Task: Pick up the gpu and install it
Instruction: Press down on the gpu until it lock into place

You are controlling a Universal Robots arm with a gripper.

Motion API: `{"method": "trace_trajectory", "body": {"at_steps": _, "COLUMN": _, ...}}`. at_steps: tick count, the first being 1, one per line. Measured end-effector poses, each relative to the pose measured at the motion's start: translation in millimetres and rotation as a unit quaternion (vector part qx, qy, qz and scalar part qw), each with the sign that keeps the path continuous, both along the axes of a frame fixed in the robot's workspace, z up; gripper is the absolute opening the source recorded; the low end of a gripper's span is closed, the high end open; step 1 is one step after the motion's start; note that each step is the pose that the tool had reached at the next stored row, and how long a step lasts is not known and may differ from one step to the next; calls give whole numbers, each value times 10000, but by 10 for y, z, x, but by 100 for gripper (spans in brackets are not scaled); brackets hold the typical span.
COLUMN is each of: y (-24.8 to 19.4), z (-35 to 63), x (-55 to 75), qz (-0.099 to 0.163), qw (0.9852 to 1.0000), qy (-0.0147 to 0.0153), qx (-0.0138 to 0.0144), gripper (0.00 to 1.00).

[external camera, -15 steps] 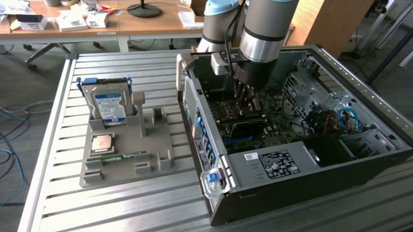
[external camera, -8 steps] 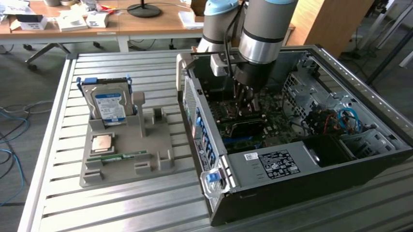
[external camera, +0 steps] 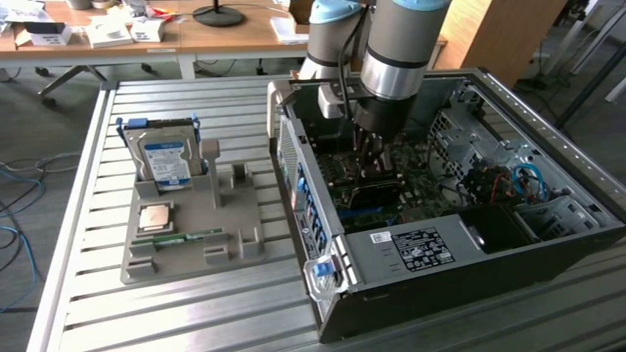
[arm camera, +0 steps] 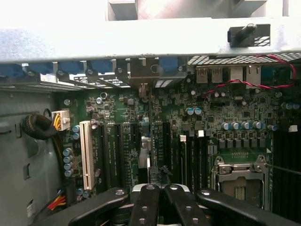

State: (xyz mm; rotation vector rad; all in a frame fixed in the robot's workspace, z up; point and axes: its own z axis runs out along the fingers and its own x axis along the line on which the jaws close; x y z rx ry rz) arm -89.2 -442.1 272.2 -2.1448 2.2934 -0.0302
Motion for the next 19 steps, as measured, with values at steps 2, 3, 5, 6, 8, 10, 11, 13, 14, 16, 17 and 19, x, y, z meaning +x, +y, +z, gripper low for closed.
{"method": "trace_trajectory", "body": {"at_steps": 2, "y": 0, "z": -9, "x": -1, "qz": 0, "qw": 10000, "qy": 0, "qx": 0, "gripper": 11}}
{"method": "trace_trajectory", "body": {"at_steps": 3, "y": -1, "z": -9, "x": -1, "qz": 0, "qw": 10000, "qy": 1, "qx": -2, "gripper": 11}}
{"method": "trace_trajectory", "body": {"at_steps": 5, "y": 0, "z": -24, "x": -1, "qz": 0, "qw": 10000, "qy": 0, "qx": 0, "gripper": 11}}
{"method": "trace_trajectory", "body": {"at_steps": 6, "y": 0, "z": -36, "x": -2, "qz": 0, "qw": 10000, "qy": -1, "qx": 1, "gripper": 11}}
{"method": "trace_trajectory", "body": {"at_steps": 8, "y": 0, "z": -44, "x": -3, "qz": 0, "qw": 10000, "qy": 0, "qx": -1, "gripper": 11}}
{"method": "trace_trajectory", "body": {"at_steps": 10, "y": 0, "z": -44, "x": -2, "qz": 0, "qw": 10000, "qy": 0, "qx": -1, "gripper": 11}}
{"method": "trace_trajectory", "body": {"at_steps": 11, "y": 0, "z": -46, "x": -3, "qz": 0, "qw": 10000, "qy": 0, "qx": -1, "gripper": 11}}
{"method": "trace_trajectory", "body": {"at_steps": 13, "y": 0, "z": -53, "x": -7, "qz": 0, "qw": 10000, "qy": 0, "qx": 0, "gripper": 11}}
{"method": "trace_trajectory", "body": {"at_steps": 14, "y": 0, "z": -53, "x": -8, "qz": 0, "qw": 10000, "qy": 0, "qx": -1, "gripper": 11}}
{"method": "trace_trajectory", "body": {"at_steps": 16, "y": -1, "z": -56, "x": -14, "qz": 0, "qw": 10000, "qy": 0, "qx": -1, "gripper": 11}}
{"method": "trace_trajectory", "body": {"at_steps": 17, "y": -1, "z": -58, "x": -16, "qz": 0, "qw": 10000, "qy": 0, "qx": -1, "gripper": 11}}
{"method": "trace_trajectory", "body": {"at_steps": 19, "y": -4, "z": -60, "x": -20, "qz": 1, "qw": 10000, "qy": 0, "qx": 0, "gripper": 11}}
